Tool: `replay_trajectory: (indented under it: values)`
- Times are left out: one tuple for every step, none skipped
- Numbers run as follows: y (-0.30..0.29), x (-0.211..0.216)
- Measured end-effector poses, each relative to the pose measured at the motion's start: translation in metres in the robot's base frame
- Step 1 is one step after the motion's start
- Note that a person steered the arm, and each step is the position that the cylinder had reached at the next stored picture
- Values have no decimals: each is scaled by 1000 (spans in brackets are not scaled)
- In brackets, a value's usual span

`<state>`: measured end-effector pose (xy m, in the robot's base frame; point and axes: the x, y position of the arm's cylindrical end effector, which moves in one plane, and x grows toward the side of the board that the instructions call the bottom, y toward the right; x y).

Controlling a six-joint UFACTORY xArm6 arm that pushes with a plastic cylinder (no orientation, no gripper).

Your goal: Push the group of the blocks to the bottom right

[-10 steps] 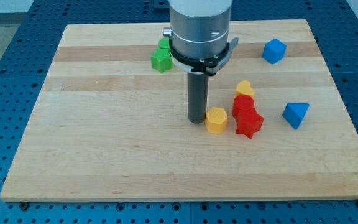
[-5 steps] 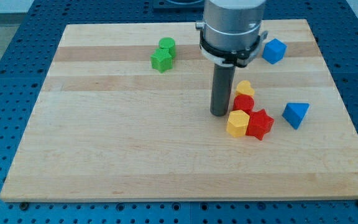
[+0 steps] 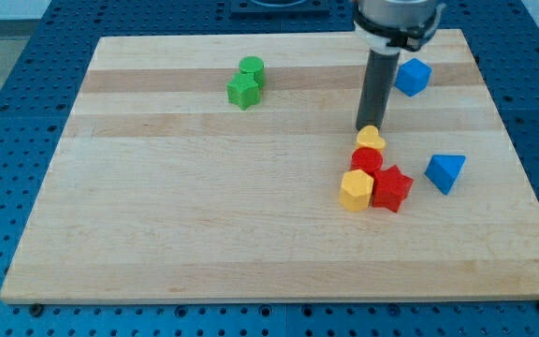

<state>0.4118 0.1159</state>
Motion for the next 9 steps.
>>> replay_trajectory:
  values:
    - [2,26]
    - [2,47]
    - [2,58]
    - [2,56]
    - [2,37]
    - [0,9]
    - [-2,7]
    - [32,11]
    - [81,11]
